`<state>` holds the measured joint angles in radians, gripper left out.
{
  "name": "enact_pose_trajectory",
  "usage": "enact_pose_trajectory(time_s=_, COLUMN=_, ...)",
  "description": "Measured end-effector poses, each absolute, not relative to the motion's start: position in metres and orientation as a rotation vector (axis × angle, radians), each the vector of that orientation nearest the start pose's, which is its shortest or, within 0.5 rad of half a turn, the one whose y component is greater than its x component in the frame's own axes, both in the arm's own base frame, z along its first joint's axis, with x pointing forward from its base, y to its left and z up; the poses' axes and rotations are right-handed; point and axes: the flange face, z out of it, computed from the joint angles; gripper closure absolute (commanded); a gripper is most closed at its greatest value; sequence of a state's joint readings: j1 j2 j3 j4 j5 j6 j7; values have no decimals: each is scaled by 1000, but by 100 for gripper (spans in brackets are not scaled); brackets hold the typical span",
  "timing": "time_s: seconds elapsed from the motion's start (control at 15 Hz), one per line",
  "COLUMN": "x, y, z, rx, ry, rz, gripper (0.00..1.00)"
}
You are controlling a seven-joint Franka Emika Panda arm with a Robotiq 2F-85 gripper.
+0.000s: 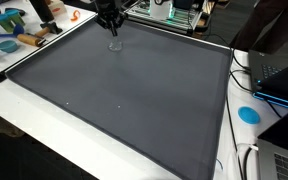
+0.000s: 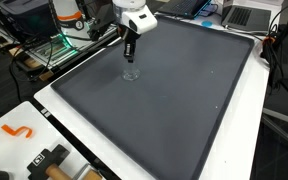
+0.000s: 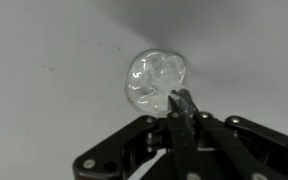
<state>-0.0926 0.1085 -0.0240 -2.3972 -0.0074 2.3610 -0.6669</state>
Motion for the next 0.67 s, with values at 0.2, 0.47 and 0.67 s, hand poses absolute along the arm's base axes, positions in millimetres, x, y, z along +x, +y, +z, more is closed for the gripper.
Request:
enact_pose_trajectory(time_s=0.2, x=478, y=-56, z=270, rx=-2954, ry=-786, rz=244, gripper=65)
enact_pose_trajectory(time_s=0.47, x=480, y=-59, z=277, rx=-3044, ry=-744, rz=272, gripper=65)
enact_pose_trajectory(time_s=0.67, x=481, y=-58, z=278, rx=-3093, ry=-677, rz=281, gripper=65)
